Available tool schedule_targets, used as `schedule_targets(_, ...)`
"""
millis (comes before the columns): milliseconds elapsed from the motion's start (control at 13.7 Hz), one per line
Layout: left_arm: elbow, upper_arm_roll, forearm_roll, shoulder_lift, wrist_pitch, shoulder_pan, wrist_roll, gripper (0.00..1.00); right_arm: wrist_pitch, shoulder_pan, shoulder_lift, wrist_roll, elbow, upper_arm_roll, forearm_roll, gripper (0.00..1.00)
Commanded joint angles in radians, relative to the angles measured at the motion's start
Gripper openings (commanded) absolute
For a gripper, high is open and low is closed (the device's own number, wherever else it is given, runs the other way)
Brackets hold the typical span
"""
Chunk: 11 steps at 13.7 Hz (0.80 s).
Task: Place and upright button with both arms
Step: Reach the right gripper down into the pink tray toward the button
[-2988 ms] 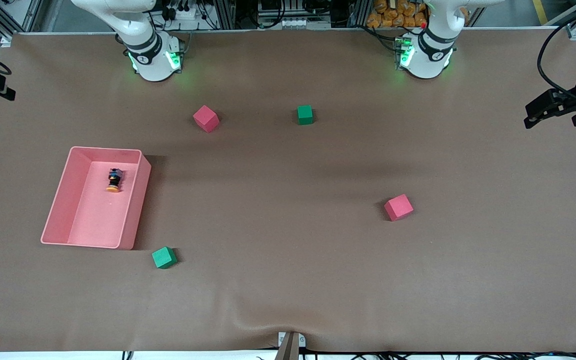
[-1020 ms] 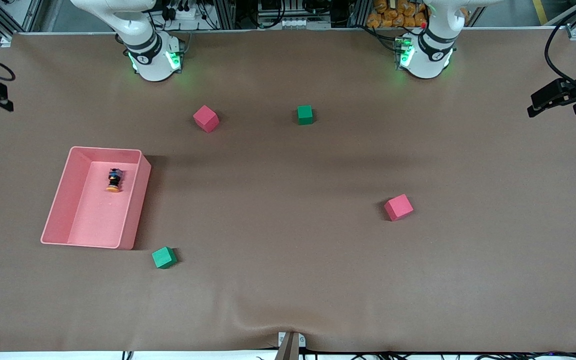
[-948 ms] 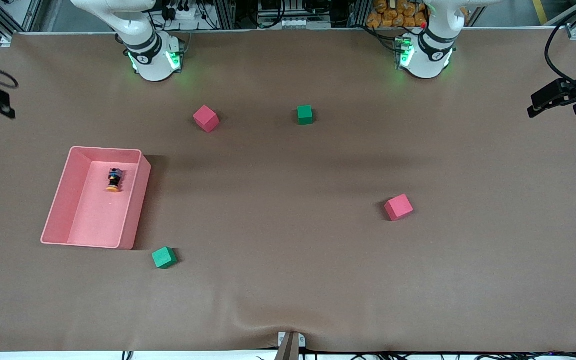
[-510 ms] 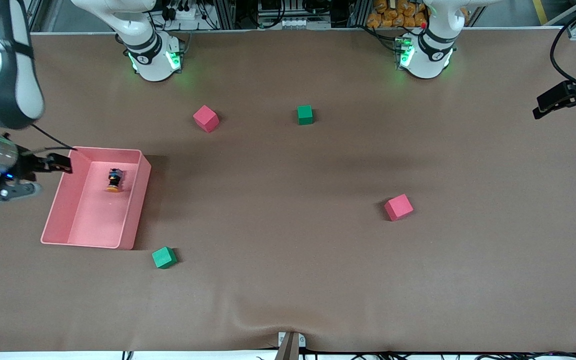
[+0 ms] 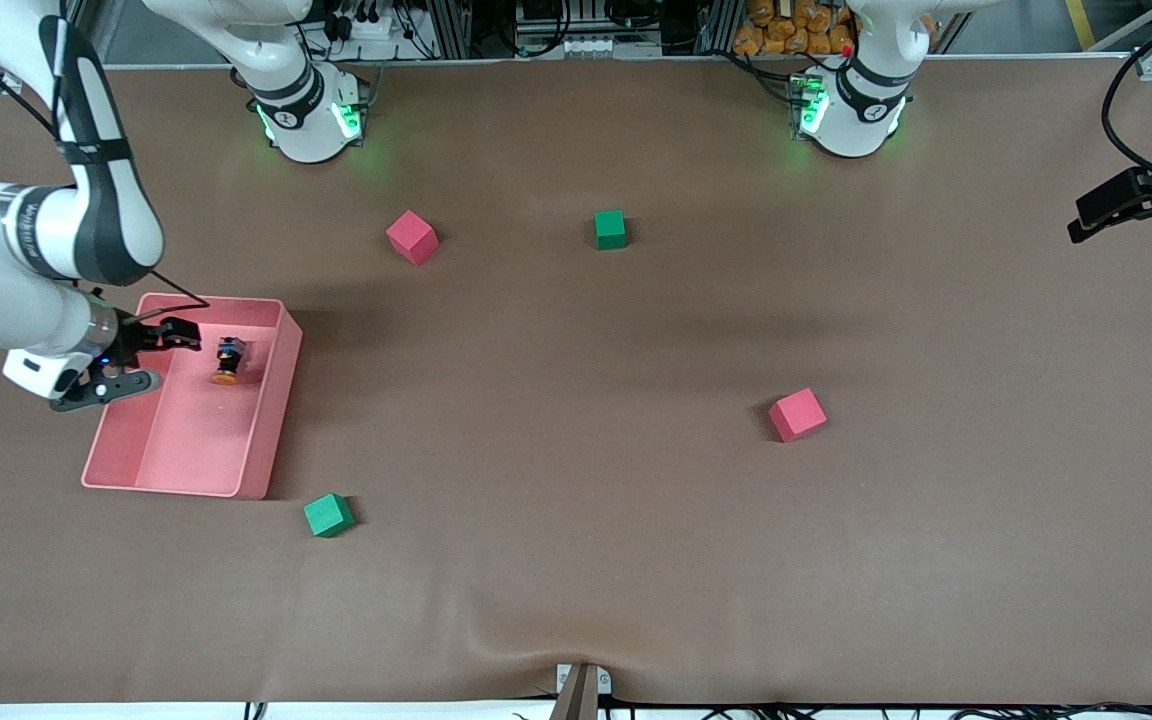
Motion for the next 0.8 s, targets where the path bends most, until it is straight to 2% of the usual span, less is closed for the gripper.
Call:
schedule_targets(0, -0.02, -0.005, -0.017, -0.016, 0.008, 0.01, 0.028, 1.0, 0.1, 0.008, -0.032, -0.004, -0.107, 0.004, 0.014, 1.0)
schedule_targets(146, -0.02, -0.005, -0.017, -0.019, 0.006, 0.01, 0.028, 1.0, 0.153, 0.001, -0.018, -0.004, -0.149, 0.003, 0.051, 1.0)
schedule_targets(364, -0.012, -0.005, -0.017, -0.02, 0.008, 0.01, 0.028, 1.0, 0.256, -0.029, 0.065, -0.003, -0.169, 0.003, 0.097, 1.0)
schedule_targets(510, -0.014, -0.005, -0.017, -0.017, 0.009, 0.01, 0.028, 1.0, 0.258, -0.035, 0.094, -0.001, -0.172, 0.003, 0.134, 1.0)
schedule_targets(729, -0.014, -0.003, -0.017, -0.016, 0.009, 0.01, 0.028, 1.0, 0.283, -0.035, 0.125, 0.03, -0.176, 0.003, 0.137, 0.99)
